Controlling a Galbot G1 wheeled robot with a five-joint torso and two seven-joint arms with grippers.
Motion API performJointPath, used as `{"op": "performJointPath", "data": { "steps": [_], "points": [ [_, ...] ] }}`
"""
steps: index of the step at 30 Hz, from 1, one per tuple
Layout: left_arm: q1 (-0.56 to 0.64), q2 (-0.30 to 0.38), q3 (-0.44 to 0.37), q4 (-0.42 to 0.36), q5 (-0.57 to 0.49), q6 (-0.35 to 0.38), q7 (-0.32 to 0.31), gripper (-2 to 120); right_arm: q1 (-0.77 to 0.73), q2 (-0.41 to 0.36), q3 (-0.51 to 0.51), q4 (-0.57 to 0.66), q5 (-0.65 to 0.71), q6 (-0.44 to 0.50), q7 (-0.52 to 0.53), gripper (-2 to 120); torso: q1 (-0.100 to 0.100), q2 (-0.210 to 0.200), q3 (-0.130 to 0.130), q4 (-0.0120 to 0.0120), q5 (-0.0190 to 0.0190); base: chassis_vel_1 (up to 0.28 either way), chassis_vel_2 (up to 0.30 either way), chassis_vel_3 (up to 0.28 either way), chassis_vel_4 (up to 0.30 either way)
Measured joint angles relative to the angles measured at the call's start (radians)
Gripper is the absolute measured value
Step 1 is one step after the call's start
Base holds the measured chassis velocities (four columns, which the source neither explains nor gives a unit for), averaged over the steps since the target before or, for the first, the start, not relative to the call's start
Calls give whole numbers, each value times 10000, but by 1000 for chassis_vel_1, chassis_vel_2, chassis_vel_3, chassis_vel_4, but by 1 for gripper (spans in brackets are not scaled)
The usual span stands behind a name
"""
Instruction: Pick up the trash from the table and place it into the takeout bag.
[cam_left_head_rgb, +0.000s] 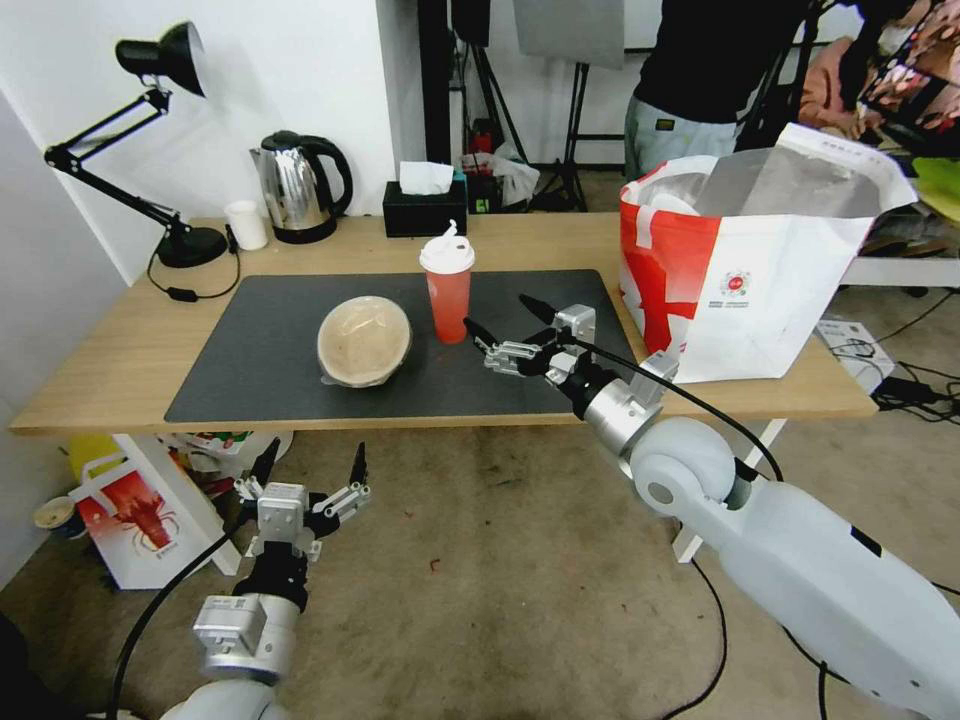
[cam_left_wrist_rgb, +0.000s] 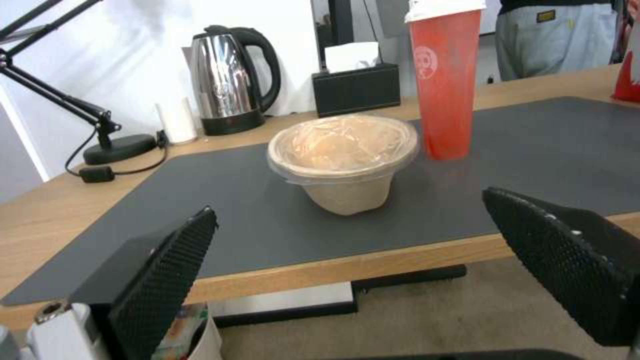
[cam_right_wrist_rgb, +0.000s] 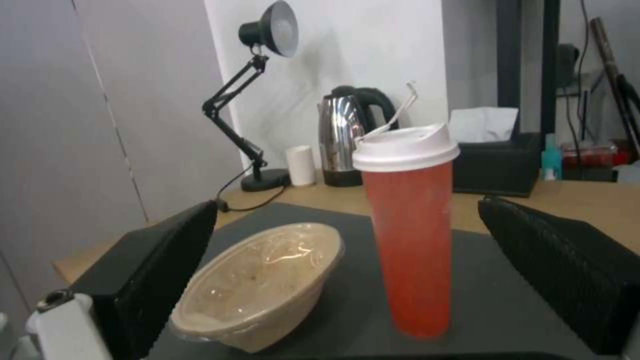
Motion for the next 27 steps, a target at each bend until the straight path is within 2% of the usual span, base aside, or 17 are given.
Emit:
{"op": "performJointPath", "data": {
  "steps": [13,27],
  "points": [
    [0,0,0,0,0,0,0,100,475,404,-407,-237,204,25,95,100,0,0,0,-1,-1,0,0,0,0],
    [0,0,0,0,0,0,0,100,669,662,-400,-817,-17,-57,390,100,-1,0,0,0,0,0,0,0,0]
  ]
}}
